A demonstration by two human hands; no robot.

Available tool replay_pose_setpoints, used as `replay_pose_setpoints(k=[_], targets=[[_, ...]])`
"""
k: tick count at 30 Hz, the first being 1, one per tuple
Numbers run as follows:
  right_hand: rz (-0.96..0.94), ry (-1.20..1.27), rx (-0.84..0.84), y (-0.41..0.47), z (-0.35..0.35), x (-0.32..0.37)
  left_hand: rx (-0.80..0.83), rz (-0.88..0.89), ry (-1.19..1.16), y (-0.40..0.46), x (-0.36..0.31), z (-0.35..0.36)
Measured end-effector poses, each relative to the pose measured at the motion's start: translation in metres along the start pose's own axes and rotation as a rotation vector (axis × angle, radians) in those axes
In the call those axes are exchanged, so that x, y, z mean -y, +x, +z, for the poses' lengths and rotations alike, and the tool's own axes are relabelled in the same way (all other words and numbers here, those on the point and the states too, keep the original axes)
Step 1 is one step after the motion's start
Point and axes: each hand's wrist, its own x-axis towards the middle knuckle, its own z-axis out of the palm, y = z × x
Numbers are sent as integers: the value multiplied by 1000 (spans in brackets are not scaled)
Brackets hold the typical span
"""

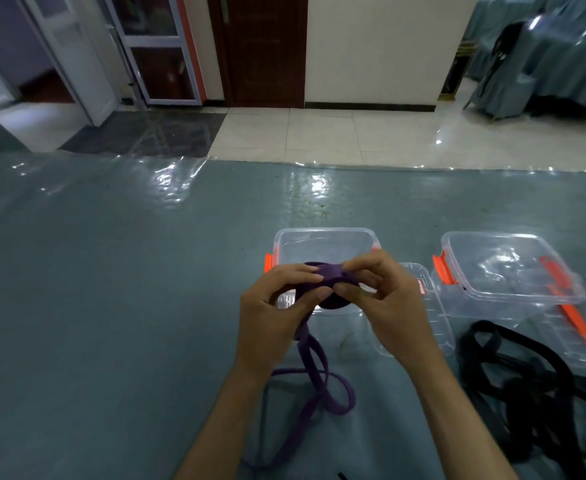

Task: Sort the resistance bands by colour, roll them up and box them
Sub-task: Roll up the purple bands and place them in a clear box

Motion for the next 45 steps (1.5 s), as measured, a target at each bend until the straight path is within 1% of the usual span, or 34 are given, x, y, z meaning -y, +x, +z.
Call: replay_pose_setpoints(k=[2,7,10,13,16,18,20,22,25,29,31,34,39,43,45], targets=[[-85,-54,-6,-4,0,6,21,2,-42,-3,-6,0],[-90,14,-45,-13,-7,23,199,90,59,1,-24,-13],[-118,9,-37,-9,-9,39,231,96,108,7,-39,-13],[-145,41,-45,-3,-9,57,211,194,193,18,-55,-12],[-185,29,-65,0,-8,71,133,272,283,26,-66,-9],[-200,34,-88,0,-7,76,92,302,286,26,-70,-6],[-179,97,-123,-1,-5,76,79,322,255,25,-69,-4],[-144,139,-153,-3,-3,73,84,249,175,23,-67,-4],[-76,176,-153,-9,0,63,151,70,44,21,-63,-8],[34,172,-122,-17,-4,48,310,-132,-20,16,-53,-16],[55,136,-109,-20,-7,41,347,-193,-13,11,-46,-18],[79,99,-97,-21,-11,35,308,-239,15,3,-36,-18],[103,68,-90,-17,-16,26,253,-189,71,-9,-19,-11],[120,53,-76,-14,-15,22,210,-252,49,-10,-11,-5],[118,26,-54,-13,-15,21,182,-240,90,-7,-6,-7]])
